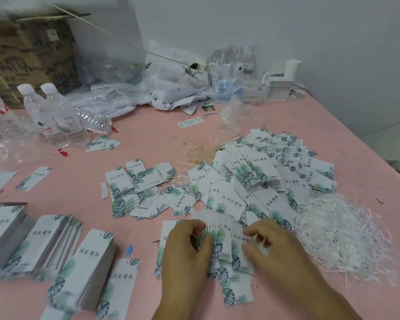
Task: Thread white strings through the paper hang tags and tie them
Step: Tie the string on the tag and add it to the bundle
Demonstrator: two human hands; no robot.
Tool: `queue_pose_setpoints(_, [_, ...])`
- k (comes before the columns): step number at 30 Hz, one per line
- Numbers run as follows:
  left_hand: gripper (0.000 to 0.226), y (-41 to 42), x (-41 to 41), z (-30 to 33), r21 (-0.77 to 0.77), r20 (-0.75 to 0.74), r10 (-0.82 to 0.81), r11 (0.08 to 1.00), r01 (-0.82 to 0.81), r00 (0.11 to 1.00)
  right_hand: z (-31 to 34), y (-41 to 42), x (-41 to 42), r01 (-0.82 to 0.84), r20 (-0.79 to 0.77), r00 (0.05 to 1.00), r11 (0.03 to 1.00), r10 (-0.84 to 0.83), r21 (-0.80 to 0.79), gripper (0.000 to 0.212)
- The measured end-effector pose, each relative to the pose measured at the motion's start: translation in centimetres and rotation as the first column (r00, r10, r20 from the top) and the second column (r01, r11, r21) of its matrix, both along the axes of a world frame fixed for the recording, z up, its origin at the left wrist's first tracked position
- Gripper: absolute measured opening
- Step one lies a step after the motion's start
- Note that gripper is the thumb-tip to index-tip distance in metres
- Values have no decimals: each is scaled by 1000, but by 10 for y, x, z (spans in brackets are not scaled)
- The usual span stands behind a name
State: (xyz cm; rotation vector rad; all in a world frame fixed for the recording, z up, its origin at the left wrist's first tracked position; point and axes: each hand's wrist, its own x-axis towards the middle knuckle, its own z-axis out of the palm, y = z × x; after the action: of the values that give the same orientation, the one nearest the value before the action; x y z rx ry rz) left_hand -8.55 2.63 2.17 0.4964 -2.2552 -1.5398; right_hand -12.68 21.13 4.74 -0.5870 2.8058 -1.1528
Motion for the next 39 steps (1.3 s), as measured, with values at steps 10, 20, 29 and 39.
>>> queue_pose_setpoints(10, [41,-42,-8,5,-160,103,211,968,-194,972,-30,-3,10,-172,-111,969,923,222,344,64])
queue_pose_setpoints(20, [60,-58,-3,7,-280,363,138,959,-33,922,-21,-9,14,21,-462,887,1000,-9,21,29])
queue_pose_setpoints(29, [31,-59,-2,11,-238,349,153,969,-70,924,-14,-6,16,233,49,968,808,-246,-541,27])
queue_pose_setpoints(39, [24,-60,-3,7,-116,287,144,987,-115,947,-34,-3,7,251,348,937,648,24,-719,53])
